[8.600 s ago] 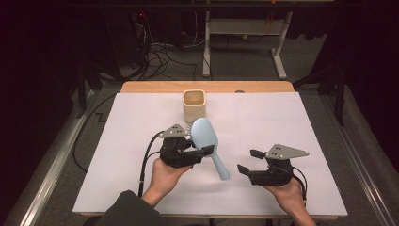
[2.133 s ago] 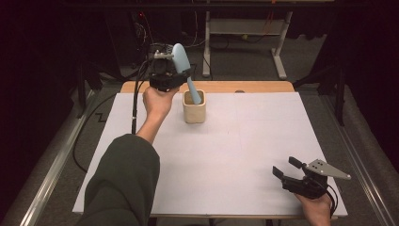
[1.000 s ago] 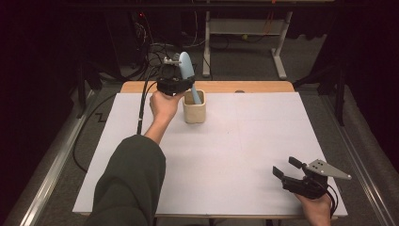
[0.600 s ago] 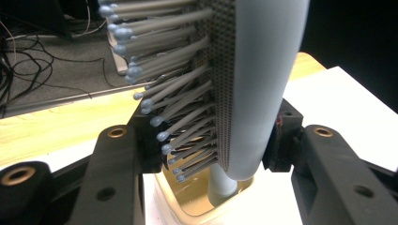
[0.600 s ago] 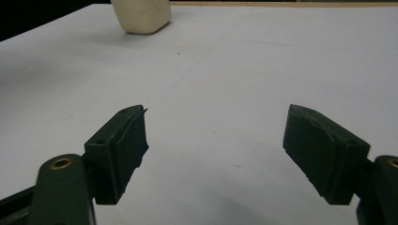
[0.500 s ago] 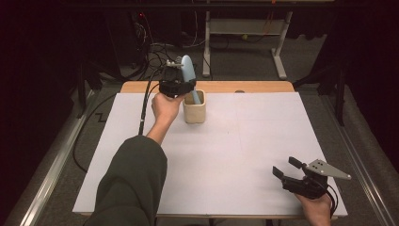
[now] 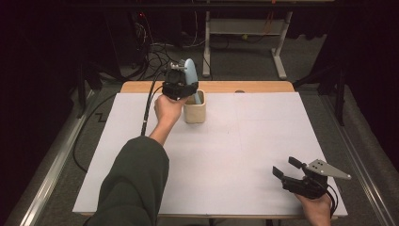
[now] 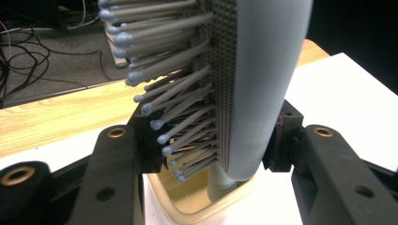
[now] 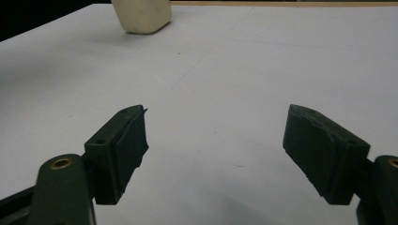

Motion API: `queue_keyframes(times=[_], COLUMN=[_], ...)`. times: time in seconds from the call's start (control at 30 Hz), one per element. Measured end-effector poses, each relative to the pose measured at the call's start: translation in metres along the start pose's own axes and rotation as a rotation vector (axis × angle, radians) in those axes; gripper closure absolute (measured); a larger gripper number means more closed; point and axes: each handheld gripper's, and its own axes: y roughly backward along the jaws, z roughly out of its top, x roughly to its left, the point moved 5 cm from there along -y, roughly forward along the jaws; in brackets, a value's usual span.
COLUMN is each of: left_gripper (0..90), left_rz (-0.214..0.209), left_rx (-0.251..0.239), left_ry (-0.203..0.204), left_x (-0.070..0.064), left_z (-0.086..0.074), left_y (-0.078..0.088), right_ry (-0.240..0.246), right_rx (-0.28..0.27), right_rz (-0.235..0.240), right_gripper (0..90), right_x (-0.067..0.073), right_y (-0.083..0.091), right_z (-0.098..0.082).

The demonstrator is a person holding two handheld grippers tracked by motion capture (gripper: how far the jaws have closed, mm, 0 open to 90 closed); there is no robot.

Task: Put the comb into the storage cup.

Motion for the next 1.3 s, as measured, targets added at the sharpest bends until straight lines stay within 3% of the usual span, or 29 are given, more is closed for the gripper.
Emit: queue_keyframes(times=[0.37, 0.73, 1.3], left_gripper=[52.0, 51.8, 49.8], left_rz=[0.008, 0.008, 0.035], left_rx=[0.026, 0.042, 0.069], left_ry=[-0.014, 0.006, -0.034], left_x=[-0.001, 0.002, 0.000], left_z=[-0.005, -0.014, -0.021], left_y=[-0.006, -0.014, -0.019], right_ry=[-0.002, -0.004, -0.001], right_rx=[0.004, 0.005, 0.005], right_rz=[0.003, 0.004, 0.007], right_gripper=[22.9, 22.9, 22.9], right_x=[0.000, 0.000, 0.000], right_y=[0.000, 0.000, -0.001], right_z=[0.000, -0.001, -0.001])
